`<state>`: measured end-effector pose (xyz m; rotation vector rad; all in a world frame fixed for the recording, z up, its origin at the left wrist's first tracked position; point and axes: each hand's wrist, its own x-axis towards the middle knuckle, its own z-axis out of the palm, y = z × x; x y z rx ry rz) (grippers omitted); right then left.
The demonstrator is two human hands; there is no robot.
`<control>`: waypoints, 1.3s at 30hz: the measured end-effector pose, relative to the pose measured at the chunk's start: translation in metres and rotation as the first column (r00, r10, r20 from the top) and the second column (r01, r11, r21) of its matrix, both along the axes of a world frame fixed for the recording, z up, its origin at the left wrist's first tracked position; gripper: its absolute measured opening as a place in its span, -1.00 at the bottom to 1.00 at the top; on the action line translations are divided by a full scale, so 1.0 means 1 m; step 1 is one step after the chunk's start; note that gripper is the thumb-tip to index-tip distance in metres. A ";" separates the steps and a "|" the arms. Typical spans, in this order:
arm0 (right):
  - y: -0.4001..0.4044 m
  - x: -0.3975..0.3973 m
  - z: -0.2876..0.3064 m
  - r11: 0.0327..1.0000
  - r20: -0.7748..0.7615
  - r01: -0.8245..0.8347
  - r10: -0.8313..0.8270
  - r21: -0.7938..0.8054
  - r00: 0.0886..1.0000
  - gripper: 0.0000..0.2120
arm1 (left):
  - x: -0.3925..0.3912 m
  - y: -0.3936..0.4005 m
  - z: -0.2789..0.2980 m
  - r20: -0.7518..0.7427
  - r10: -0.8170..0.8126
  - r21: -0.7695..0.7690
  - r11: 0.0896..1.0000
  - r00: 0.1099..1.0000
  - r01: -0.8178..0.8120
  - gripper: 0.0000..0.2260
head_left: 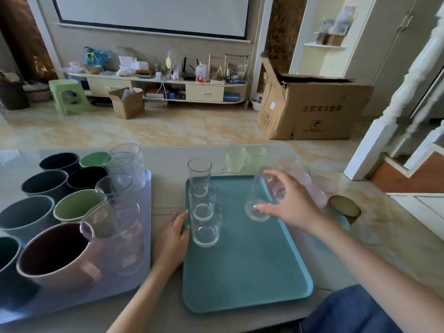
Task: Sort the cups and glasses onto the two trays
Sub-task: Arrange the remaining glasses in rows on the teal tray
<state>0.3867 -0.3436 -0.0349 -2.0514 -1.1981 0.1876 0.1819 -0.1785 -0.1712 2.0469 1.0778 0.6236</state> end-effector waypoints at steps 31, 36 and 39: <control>-0.005 -0.110 -0.080 0.930 -0.356 -0.361 0.360 0.066 0.862 -0.20 | -0.011 -0.006 -0.013 -0.216 -0.059 0.215 0.971 0.975 0.107 -0.54; 0.005 -0.101 -0.078 0.971 -0.628 -0.213 0.231 0.105 0.743 0.09 | -0.010 -0.006 -0.016 -0.181 -0.062 0.230 0.968 0.982 0.104 -0.60; 0.013 -0.100 -0.082 0.970 -0.720 -0.233 0.213 0.073 0.660 0.06 | -0.010 -0.004 -0.019 -0.169 -0.068 0.231 0.967 0.983 0.107 -0.61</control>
